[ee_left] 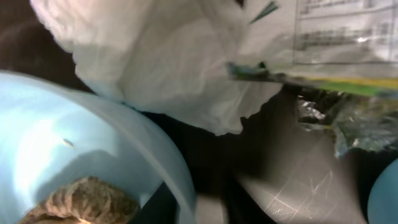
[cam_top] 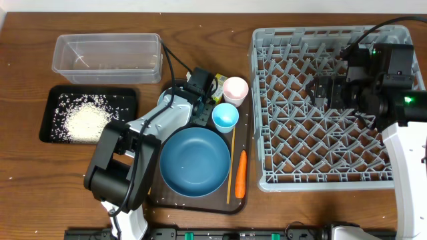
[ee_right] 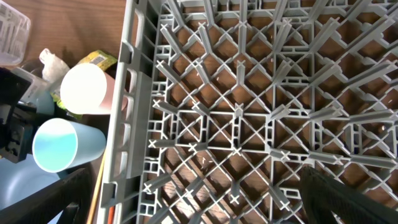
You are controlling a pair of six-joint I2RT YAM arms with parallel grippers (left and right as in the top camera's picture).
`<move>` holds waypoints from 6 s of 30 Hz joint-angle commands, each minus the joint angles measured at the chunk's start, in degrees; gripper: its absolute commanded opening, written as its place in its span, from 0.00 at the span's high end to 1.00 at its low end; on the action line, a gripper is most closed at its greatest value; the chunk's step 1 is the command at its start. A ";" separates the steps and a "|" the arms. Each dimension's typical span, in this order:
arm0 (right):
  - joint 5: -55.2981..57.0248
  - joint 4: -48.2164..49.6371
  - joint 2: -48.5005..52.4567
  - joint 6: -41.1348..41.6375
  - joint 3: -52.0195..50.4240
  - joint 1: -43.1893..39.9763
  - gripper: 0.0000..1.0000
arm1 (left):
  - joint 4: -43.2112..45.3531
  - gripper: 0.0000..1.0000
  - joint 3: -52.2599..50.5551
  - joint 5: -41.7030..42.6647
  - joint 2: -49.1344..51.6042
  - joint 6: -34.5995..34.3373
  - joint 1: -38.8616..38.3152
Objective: Sort waste into correct bins and load items into the dishwasher rack
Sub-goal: 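Grasp the blue bowl of food scraps with the left gripper, then carry the blue bowl left over the black tray, then tilt the blue bowl to dump scraps onto the black tray, then return the blue bowl and place it on the dark tray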
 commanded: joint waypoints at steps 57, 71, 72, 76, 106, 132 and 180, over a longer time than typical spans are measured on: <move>0.31 -0.50 0.13 -0.66 0.96 -0.52 0.01 | 4.87 0.94 1.16 88.96 -4.20 -6.25 68.06; 0.33 -0.28 0.13 -0.66 0.96 -0.52 0.01 | 6.40 0.94 1.18 93.39 3.19 -6.49 69.99; 0.33 -0.24 0.13 -0.66 0.94 -0.52 0.01 | 6.86 0.94 1.18 93.39 3.19 -6.51 69.99; 0.31 -0.07 0.13 -0.66 0.94 -0.52 0.01 | 12.63 0.94 1.18 93.37 3.19 -6.49 69.99; 0.35 -0.61 0.13 -0.68 0.94 -0.52 0.01 | 28.30 0.94 1.18 83.54 2.73 -39.89 69.02; 0.35 -0.55 0.13 -0.70 0.94 -0.52 0.01 | 33.51 0.94 1.18 70.20 -17.59 -31.63 35.12; 0.35 0.00 1.99 -0.68 0.13 -0.52 0.01 | -15.50 0.49 1.18 3.72 -7.69 -3.65 -0.87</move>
